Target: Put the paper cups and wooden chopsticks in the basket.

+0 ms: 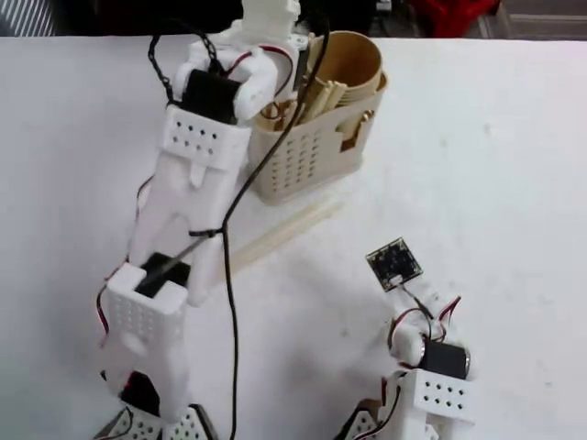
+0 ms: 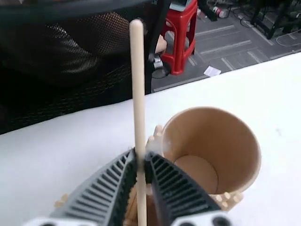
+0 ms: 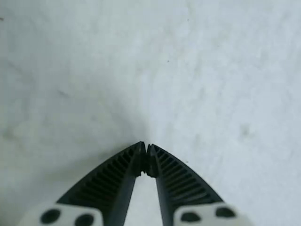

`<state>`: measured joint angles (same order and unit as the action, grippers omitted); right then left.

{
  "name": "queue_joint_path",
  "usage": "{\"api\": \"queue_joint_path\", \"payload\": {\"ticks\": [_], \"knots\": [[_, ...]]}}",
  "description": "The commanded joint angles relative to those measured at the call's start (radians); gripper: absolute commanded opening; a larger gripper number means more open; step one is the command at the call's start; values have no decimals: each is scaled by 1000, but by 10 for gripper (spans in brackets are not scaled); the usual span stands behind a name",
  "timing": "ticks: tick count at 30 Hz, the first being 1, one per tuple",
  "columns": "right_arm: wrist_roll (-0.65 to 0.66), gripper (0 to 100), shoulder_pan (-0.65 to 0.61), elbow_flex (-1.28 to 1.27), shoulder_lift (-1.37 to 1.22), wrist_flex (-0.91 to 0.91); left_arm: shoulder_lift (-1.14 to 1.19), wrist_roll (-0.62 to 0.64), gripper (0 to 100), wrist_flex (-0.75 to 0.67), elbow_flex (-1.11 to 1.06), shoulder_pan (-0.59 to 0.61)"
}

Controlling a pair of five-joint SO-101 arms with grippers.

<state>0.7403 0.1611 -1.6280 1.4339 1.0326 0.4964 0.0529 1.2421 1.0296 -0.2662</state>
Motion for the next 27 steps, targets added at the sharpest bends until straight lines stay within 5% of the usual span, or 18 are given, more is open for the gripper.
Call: {"api": "queue_joint_path", "payload": {"ticks": [1,27], "knots": [[9,17,2,3,10,-18,-5,8,23,26,38,12],[9,17,2,3,10,-18,-5,8,28,25,48,13]]}}
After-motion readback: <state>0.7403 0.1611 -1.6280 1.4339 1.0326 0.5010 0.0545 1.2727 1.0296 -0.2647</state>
